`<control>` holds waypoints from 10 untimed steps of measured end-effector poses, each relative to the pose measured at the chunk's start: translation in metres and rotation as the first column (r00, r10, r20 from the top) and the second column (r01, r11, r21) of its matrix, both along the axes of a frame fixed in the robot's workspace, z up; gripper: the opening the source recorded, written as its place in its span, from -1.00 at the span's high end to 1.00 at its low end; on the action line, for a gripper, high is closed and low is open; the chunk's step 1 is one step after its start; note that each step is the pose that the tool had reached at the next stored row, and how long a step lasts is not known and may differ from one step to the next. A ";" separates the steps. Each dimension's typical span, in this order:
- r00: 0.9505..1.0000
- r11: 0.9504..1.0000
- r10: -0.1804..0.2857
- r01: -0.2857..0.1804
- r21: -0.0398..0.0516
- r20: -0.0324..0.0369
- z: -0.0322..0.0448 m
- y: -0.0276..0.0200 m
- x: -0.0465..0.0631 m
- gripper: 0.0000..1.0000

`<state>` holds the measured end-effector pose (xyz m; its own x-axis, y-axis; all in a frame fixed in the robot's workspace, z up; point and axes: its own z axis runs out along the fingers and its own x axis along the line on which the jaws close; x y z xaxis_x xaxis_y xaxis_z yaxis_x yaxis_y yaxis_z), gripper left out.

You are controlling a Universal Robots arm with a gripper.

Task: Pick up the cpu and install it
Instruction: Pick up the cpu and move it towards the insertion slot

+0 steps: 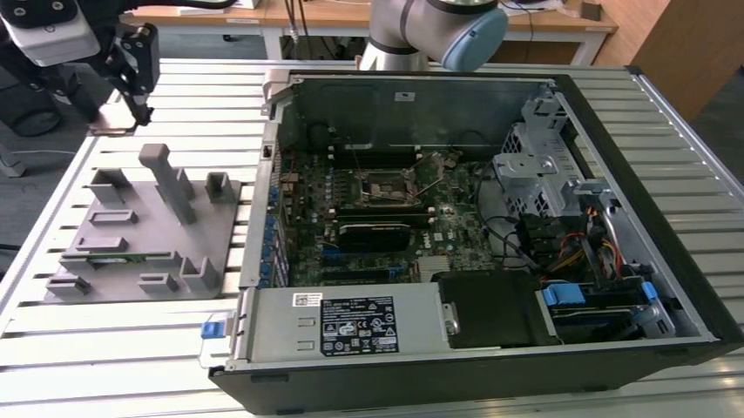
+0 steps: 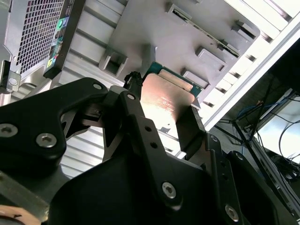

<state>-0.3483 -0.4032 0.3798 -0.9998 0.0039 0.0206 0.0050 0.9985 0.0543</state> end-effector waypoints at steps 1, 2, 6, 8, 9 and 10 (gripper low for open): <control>1.000 1.000 0.000 0.000 0.000 0.000 -0.0001 0.0000 0.000 -0.08; 1.000 1.000 0.000 0.000 0.000 0.000 -0.0003 0.0000 0.001 -0.08; 1.000 1.000 0.000 0.000 0.000 0.000 -0.0008 0.0000 0.003 -0.08; 1.000 1.000 0.000 0.000 0.000 0.000 -0.0010 0.0000 0.004 -0.08; 1.000 1.000 0.000 0.000 0.000 0.000 -0.0012 0.0000 0.005 -0.08; 1.000 1.000 0.000 0.000 0.000 0.000 -0.0013 0.0000 0.005 -0.08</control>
